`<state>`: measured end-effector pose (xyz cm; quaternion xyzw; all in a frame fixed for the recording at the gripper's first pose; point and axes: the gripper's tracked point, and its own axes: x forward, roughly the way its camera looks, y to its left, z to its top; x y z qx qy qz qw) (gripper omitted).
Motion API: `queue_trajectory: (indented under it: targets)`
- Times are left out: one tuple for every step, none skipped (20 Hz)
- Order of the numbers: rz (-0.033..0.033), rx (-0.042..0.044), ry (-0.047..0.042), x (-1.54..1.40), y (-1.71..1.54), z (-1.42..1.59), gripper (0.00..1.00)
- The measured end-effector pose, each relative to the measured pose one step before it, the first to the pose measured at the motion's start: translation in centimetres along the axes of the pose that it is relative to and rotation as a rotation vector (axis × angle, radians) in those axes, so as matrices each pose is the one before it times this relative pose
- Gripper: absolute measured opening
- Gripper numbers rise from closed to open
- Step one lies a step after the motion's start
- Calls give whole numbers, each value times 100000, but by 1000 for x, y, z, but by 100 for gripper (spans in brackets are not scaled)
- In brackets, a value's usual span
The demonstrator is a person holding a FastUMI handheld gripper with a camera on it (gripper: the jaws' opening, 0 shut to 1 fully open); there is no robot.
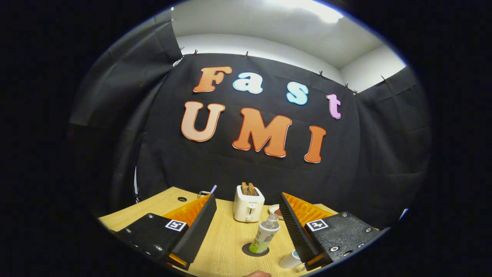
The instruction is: Take the bottle from table, then pour the juice into the cup, finally place the bottle on the coaster
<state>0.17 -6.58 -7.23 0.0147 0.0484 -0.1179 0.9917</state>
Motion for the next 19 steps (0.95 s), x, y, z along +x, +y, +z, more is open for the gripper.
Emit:
queue_trajectory:
  targets:
    - [1345, 2201, -2292, -509, 588, 1205, 97]
    - [2567, 2734, -1452, -324, 742, 1010, 97]
    - [2598, 2636, 427, -702, 724, 320, 97]
    - [2247, 1587, 427, -838, 522, 180, 97]
    - [674, 1252, 337, -638, 124, 305, 97]
    - [-426, 1152, -483, -543, -176, 584, 97]
    - [223, 787, -1091, -423, 36, 554, 97]
    - [804, 465, -1186, -229, 534, 634, 97]
    - [1455, 32, -1408, -188, 552, 685, 97]
    - [1476, -28, -1371, -270, 553, 678, 97]
    - [997, 54, -1338, -214, 561, 671, 97]
    - [834, 67, -1355, -273, 532, 673, 97]
    - [927, 144, -1289, -96, 595, 616, 97]
    - [1213, 89, -516, 33, 687, 414, 97]
    - [822, 65, 313, -50, 586, 157, 97]
    - [299, 1, 383, -260, 458, -6, 97]
    - [110, -40, 264, -122, 371, 222, 97]
    - [494, 365, 223, -71, 320, 210, 97]
    - [855, 608, -287, -121, 496, 212, 97]
